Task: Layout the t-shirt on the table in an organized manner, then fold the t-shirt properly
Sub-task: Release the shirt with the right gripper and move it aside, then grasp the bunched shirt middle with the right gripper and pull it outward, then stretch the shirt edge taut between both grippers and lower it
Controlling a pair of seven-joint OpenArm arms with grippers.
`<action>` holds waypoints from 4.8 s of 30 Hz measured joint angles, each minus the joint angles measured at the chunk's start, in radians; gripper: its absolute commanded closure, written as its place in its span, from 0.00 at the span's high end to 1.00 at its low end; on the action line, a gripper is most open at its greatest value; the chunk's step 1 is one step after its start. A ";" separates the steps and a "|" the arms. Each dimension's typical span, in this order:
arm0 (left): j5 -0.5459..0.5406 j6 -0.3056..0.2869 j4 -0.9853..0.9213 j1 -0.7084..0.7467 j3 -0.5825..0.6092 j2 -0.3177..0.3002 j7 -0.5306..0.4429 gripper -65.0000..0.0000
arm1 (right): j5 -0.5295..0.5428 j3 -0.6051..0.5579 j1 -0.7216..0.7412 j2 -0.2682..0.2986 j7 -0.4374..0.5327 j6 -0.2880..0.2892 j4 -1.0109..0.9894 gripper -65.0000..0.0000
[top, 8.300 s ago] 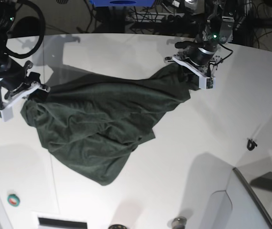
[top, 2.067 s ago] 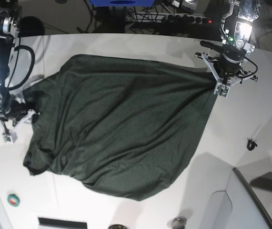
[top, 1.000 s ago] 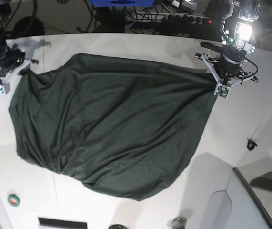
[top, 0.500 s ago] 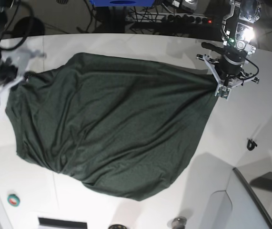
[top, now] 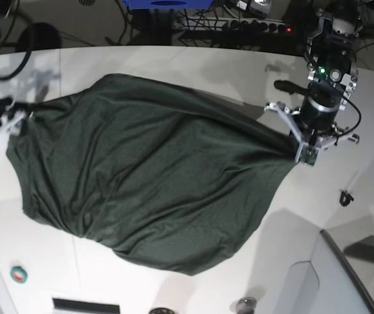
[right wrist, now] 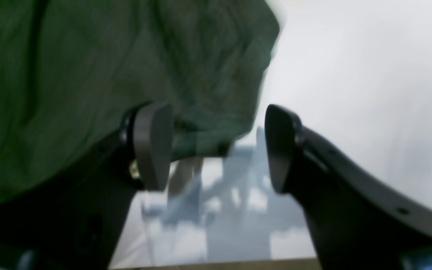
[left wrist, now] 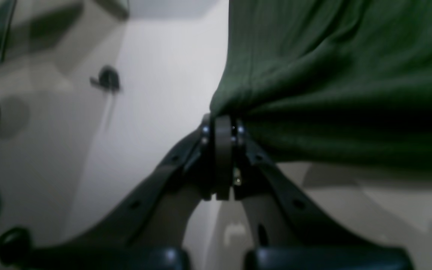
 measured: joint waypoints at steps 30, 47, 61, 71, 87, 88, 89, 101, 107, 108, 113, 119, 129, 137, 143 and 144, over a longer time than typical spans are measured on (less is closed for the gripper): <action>0.015 -0.076 0.042 -0.332 -0.004 0.297 0.156 0.00 | 0.002 -0.780 -0.011 -0.137 0.018 0.121 -0.114 0.40; 0.014 -0.076 0.041 -0.462 0.004 0.331 0.159 0.00 | 0.010 -0.959 0.219 -0.166 0.225 -0.140 -0.317 0.58; 0.012 -0.074 0.042 -0.552 0.005 0.381 0.160 0.00 | 0.025 -0.738 0.307 -0.151 0.243 -0.188 -0.459 0.58; 0.009 -0.077 0.042 -0.554 0.003 0.397 0.159 0.00 | 0.009 -0.517 0.170 -0.041 0.213 -0.192 -0.271 0.58; 0.015 -0.077 0.042 -0.515 0.003 0.397 0.159 0.00 | 0.003 -0.487 0.084 -0.040 0.144 -0.195 -0.074 0.58; 0.015 -0.077 0.042 -0.504 0.004 0.397 0.160 0.00 | 0.000 -0.525 0.072 -0.040 0.141 -0.197 -0.057 0.58; 0.015 -0.077 0.042 -0.491 0.003 0.397 0.160 0.00 | 0.005 -0.571 0.061 -0.045 0.132 -0.196 -0.044 0.58; -0.095 -0.076 0.081 -0.444 -0.008 0.345 0.239 0.00 | 0.020 -0.648 0.073 -0.110 0.133 -0.195 -0.061 0.57; -0.258 -0.073 0.084 -0.348 -0.130 0.245 0.250 0.00 | 0.014 -0.389 0.024 -0.086 0.135 -0.193 -0.045 0.57; -0.291 -0.077 0.082 -0.324 -0.158 0.218 0.249 0.00 | 0.021 -0.339 0.016 -0.086 0.132 -0.192 -0.045 0.57; -0.351 -0.071 0.079 -0.182 -0.249 0.106 0.249 0.00 | 0.009 -0.179 -0.006 -0.071 0.137 -0.192 -0.043 0.57; -0.367 -0.077 0.069 -0.057 -0.270 0.045 0.246 0.00 | 0.014 -0.106 -0.007 -0.077 0.134 -0.192 -0.043 0.57; -0.108 -0.077 0.065 0.048 -0.261 0.029 0.241 0.00 | 0.014 0.033 -0.007 -0.087 0.134 -0.193 -0.043 0.57; -0.066 -0.080 0.024 0.098 -0.260 0.030 0.237 0.00 | 0.014 0.032 -0.002 -0.091 0.130 -0.192 -0.203 0.58; -0.064 -0.080 0.023 0.109 -0.218 0.032 0.234 0.00 | 0.021 0.030 0.009 -0.107 0.142 -0.175 -0.217 0.58; -0.063 -0.080 0.023 0.111 -0.211 0.032 0.233 0.00 | 0.021 0.030 0.008 -0.110 0.140 -0.150 -0.217 0.57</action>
